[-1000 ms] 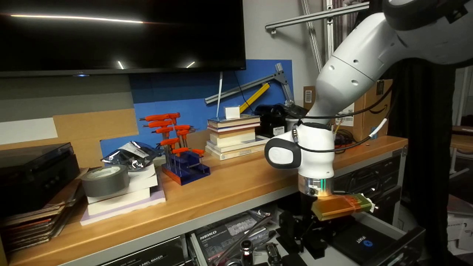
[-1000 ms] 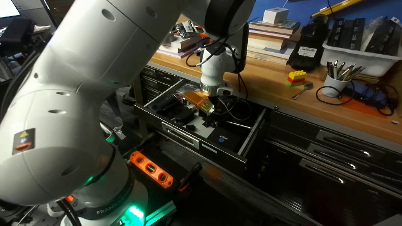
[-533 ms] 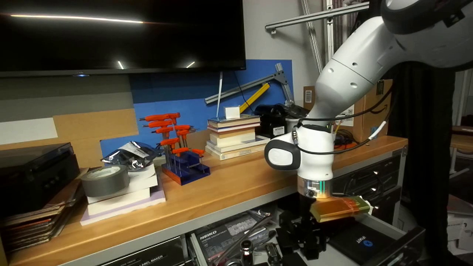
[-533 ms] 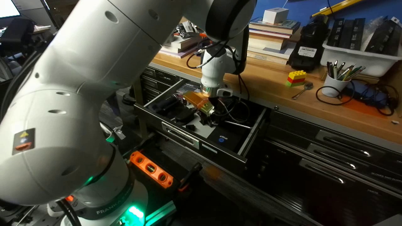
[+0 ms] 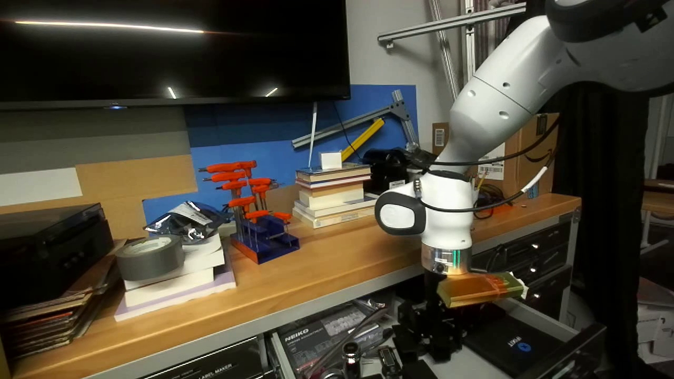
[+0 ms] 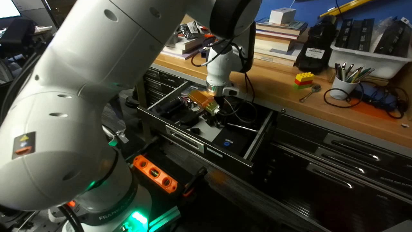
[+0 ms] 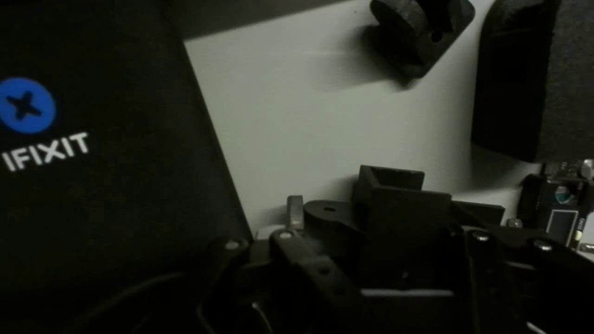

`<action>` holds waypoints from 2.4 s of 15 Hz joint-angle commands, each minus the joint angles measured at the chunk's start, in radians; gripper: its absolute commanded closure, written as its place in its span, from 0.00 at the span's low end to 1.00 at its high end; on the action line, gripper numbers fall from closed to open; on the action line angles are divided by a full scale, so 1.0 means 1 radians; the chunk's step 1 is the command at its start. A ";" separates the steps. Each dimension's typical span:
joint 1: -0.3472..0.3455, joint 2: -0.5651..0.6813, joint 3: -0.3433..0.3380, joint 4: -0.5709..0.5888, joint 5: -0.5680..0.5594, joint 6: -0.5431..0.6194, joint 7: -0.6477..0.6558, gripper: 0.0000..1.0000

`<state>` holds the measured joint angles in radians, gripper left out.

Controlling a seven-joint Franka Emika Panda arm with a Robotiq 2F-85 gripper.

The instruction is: Open the topmost middle drawer, remove two black objects from the drawer and put them on the tabletop

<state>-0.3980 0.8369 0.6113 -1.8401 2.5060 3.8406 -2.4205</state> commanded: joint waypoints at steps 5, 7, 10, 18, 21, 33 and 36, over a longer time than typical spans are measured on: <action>-0.049 -0.142 0.157 0.004 0.008 0.181 0.135 0.64; -0.044 -0.175 0.192 0.033 0.008 0.226 0.148 0.64; -0.015 -0.195 0.215 0.116 0.008 0.277 0.150 0.64; 0.162 -0.160 0.110 0.369 0.005 0.247 0.116 0.64; 0.254 -0.074 0.051 0.515 -0.016 0.272 0.110 0.64; 0.413 0.267 -0.010 1.030 -0.038 0.413 0.036 0.64; 0.429 0.305 -0.009 1.110 -0.037 0.447 0.028 0.12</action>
<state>-0.0087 1.0642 0.5999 -0.8930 2.4857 4.2110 -2.3593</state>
